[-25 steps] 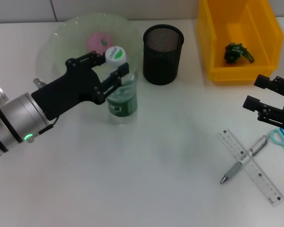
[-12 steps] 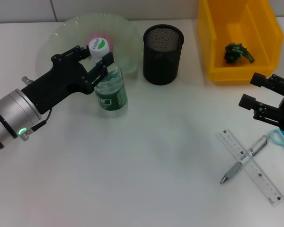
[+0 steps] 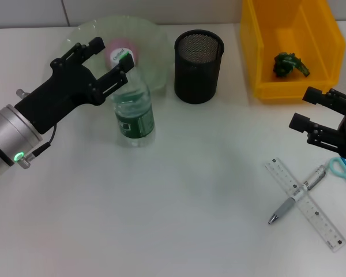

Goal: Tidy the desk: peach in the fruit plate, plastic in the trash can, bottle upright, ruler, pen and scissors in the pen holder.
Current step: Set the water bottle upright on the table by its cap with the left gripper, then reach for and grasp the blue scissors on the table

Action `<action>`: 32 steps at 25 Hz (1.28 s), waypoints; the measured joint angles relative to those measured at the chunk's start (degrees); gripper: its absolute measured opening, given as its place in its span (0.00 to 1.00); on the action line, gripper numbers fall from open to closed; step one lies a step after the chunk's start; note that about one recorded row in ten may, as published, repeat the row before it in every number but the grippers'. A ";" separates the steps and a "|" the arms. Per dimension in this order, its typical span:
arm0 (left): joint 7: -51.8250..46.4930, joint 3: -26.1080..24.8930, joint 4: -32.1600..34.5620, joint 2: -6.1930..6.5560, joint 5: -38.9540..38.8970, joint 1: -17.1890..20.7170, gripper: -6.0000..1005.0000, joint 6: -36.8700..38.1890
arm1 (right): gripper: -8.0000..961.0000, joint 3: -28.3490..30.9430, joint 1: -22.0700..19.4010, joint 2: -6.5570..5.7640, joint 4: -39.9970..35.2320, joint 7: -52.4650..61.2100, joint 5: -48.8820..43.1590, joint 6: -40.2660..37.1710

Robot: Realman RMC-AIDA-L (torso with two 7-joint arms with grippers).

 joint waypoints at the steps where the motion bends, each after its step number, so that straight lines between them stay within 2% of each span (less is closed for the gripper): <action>1: -0.23 -0.11 -0.01 0.03 -0.05 0.09 0.69 0.89 | 0.79 0.00 0.03 0.00 0.00 0.00 0.00 -0.01; 5: -0.44 -0.81 -0.02 0.10 -0.10 0.48 0.72 3.39 | 0.79 0.00 0.11 -0.03 0.00 0.18 1.17 -0.49; 7: -1.45 -4.85 -0.03 0.86 0.13 3.12 0.73 16.50 | 0.79 -0.01 0.03 -0.28 -0.19 1.86 3.40 -0.69; 10: -1.45 -4.85 -0.03 0.86 0.13 3.12 0.76 16.50 | 0.79 0.00 0.07 -1.14 -1.70 6.73 5.46 -0.68; 11: -2.75 -5.68 -0.03 1.82 0.40 4.09 0.77 21.31 | 0.79 -0.09 0.20 -1.64 -2.77 9.14 5.66 -0.79; 12: -2.75 -5.68 -0.03 1.82 0.40 4.09 0.77 21.31 | 0.79 -0.22 0.44 -2.19 -4.02 12.01 5.79 -0.95; 13: -6.77 -4.89 -0.09 5.93 5.62 5.22 0.77 29.02 | 0.79 -0.44 0.73 -2.71 -5.57 14.79 5.75 -1.10; 15: -9.24 -5.20 -0.09 8.33 14.52 5.01 0.77 31.95 | 0.79 -1.33 1.40 -3.56 -11.22 22.53 4.72 -1.20; 17: -9.24 -5.20 -0.09 8.33 14.52 5.01 0.77 31.95 | 0.79 -3.18 2.06 -3.96 -18.87 30.52 2.43 -1.23; 19: -10.56 -5.87 -0.05 9.07 24.73 4.06 0.77 32.54 | 0.79 -5.99 3.11 -4.08 -28.15 40.07 -2.07 -1.12; 21: -10.73 -5.98 -0.10 8.59 30.73 2.82 0.77 31.99 | 0.79 -9.14 4.48 -4.14 -36.72 49.60 -8.29 -1.08; 24: -10.73 -5.98 -0.10 8.59 30.73 2.82 0.77 31.99 | 0.79 -17.29 7.13 -4.29 -49.18 63.90 -21.38 -2.63; 25: -11.61 -5.99 -0.12 7.90 35.47 1.43 0.77 30.72 | 0.79 -20.43 7.97 -4.21 -52.62 67.88 -26.08 -3.24; 26: -12.42 -5.99 -0.12 7.27 37.45 0.55 0.77 29.11 | 0.79 -23.32 8.57 -3.92 -55.22 70.82 -30.69 -4.22; 28: -12.42 -5.99 -0.12 7.27 37.45 0.55 0.77 29.11 | 0.79 -28.93 9.66 -2.76 -59.33 75.76 -39.80 -5.56; 30: -13.21 -5.98 -0.12 6.20 39.90 -0.68 0.77 26.14 | 0.79 -32.71 10.16 -0.96 -60.89 78.28 -47.43 -5.91; 32: -13.56 -5.97 -0.12 5.94 40.46 -1.20 0.77 25.49 | 0.79 -35.61 9.95 0.36 -60.58 79.84 -52.60 -5.77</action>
